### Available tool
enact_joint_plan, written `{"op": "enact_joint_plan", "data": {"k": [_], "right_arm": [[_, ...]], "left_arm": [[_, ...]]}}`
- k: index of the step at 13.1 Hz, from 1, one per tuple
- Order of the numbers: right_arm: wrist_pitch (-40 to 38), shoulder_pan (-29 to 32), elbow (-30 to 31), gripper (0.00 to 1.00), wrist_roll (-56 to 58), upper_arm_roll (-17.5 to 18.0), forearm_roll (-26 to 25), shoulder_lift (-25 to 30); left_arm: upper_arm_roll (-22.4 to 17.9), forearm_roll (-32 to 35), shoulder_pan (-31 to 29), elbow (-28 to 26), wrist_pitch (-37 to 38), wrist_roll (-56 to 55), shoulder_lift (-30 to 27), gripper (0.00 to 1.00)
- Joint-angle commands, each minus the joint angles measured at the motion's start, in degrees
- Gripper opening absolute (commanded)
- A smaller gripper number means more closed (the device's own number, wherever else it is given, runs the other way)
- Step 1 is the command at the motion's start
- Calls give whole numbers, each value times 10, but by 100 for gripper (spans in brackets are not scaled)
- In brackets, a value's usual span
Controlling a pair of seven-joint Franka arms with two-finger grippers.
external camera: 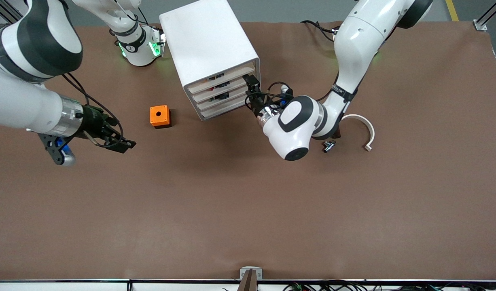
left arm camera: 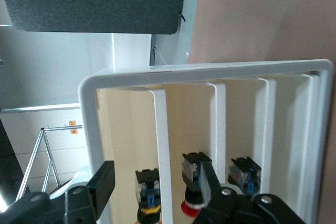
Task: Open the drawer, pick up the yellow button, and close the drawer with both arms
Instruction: 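Grasp the drawer front with the left gripper and pull it open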
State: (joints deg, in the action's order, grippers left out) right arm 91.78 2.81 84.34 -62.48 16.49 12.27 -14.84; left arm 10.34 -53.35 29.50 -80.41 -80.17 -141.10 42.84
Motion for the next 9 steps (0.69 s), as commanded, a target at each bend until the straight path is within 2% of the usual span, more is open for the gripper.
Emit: {"op": "enact_joint_plan", "data": {"k": [1, 5, 7, 9], "right_arm": [[8, 3, -14, 100, -40, 18, 11, -12], [9, -12, -15, 100, -73, 19, 13, -20], [14, -19, -15, 100, -84, 19, 13, -20], [20, -24, -15, 100, -99, 19, 15, -21]], "left_arm": [[-1, -15, 20, 12, 8, -25, 17, 72], [-1, -26, 35, 12, 7, -28, 23, 51], [-1, -35, 47, 12, 6, -28, 33, 46], [-2, -34, 51, 12, 4, -23, 41, 24]]}}
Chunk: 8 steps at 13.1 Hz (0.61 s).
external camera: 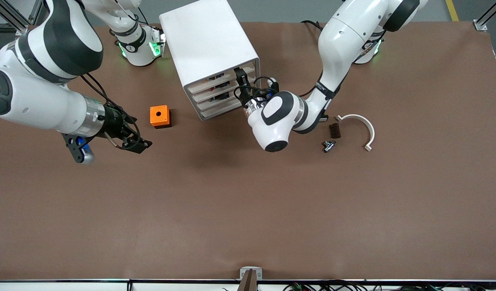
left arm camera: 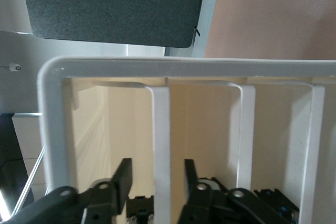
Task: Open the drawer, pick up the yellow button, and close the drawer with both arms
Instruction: 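Grasp the drawer front with the left gripper and pull it open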
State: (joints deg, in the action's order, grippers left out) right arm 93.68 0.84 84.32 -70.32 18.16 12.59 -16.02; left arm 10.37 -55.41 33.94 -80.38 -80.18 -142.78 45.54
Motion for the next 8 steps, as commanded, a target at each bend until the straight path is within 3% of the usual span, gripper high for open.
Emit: {"op": "enact_joint_plan", "data": {"k": [1, 2, 8], "right_arm": [[3, -9, -15, 100, -23, 2, 10, -9], [4, -10, -15, 100, -23, 2, 10, -9], [18, -11, -14, 100, -52, 24, 4, -13]], "left_arm": [[-3, -14, 6, 13, 3, -4, 17, 13], [-7, -11, 4, 14, 3, -2, 16, 1], [-30, -6, -74, 57, 2, 47, 10, 0]]}}
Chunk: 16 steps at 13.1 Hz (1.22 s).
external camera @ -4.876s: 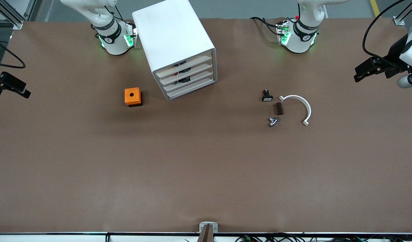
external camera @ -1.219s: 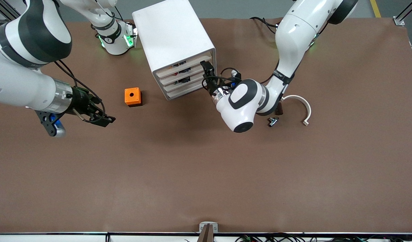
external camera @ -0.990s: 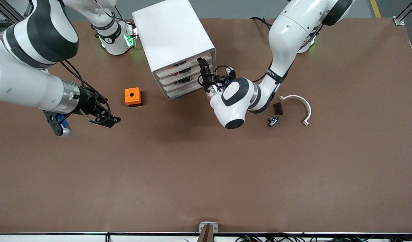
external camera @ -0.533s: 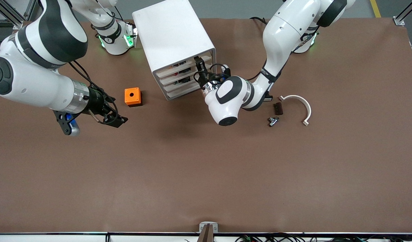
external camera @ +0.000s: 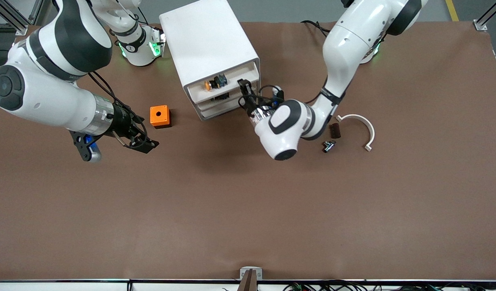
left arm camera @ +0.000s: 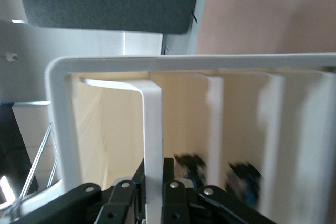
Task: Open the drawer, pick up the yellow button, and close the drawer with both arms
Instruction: 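Grasp the orange button in the drawer with the right gripper while the left gripper withdraws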
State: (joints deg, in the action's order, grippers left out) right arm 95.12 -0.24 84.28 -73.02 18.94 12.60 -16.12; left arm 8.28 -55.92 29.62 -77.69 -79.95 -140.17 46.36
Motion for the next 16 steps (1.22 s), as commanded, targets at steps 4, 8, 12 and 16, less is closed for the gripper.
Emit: {"op": "enact_joint_plan", "data": {"k": [4, 8, 12, 16], "right_arm": [[23, -12, -14, 100, -74, 57, -37, -19], [53, -21, -11, 100, -160, 123, -85, -37], [72, -36, 4, 100, -218, 167, -123, -55], [129, -42, 61, 100, -265, 203, -127, -55]], "left_arm": [[-48, -2, -41, 51, -2, 73, 2, 5], [-56, -2, -54, 53, -1, 107, -2, 100], [-108, 41, -56, 57, 4, 174, -21, 100], [-125, 122, -90, 68, 3, 263, -36, 100]]}}
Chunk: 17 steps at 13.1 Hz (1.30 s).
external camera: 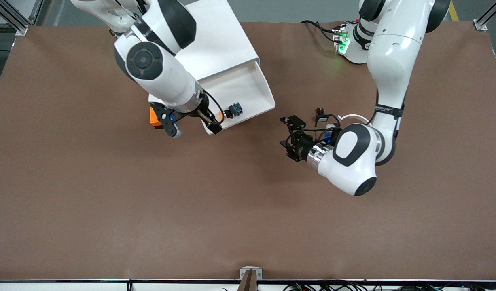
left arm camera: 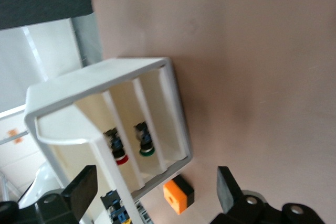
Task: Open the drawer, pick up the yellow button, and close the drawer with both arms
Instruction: 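Grasp the orange button in the drawer with the right gripper while the left gripper withdraws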
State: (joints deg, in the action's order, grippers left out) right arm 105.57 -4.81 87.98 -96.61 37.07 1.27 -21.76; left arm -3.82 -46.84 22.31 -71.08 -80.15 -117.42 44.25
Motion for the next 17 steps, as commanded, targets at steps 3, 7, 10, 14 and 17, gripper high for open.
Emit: {"op": "enact_joint_plan", "data": {"k": [3, 7, 10, 14, 17], "right_arm": [[72, 4, 70, 100, -63, 51, -50, 2], [86, 4, 104, 100, -67, 57, -57, 5], [118, 4, 126, 100, -88, 66, -62, 6], [130, 5, 136, 82, -90, 72, -65, 4], [130, 6, 134, 50, -89, 72, -65, 3]], "left_arm": [[-7, 95, -37, 3, 5, 128, -29, 100], [-6, 175, -37, 4, 3, 244, -36, 100], [-6, 238, -32, 3, 3, 323, -55, 100], [-2, 302, -26, 3, -19, 398, -93, 100], [-7, 322, -28, 3, -40, 454, -108, 100]]}}
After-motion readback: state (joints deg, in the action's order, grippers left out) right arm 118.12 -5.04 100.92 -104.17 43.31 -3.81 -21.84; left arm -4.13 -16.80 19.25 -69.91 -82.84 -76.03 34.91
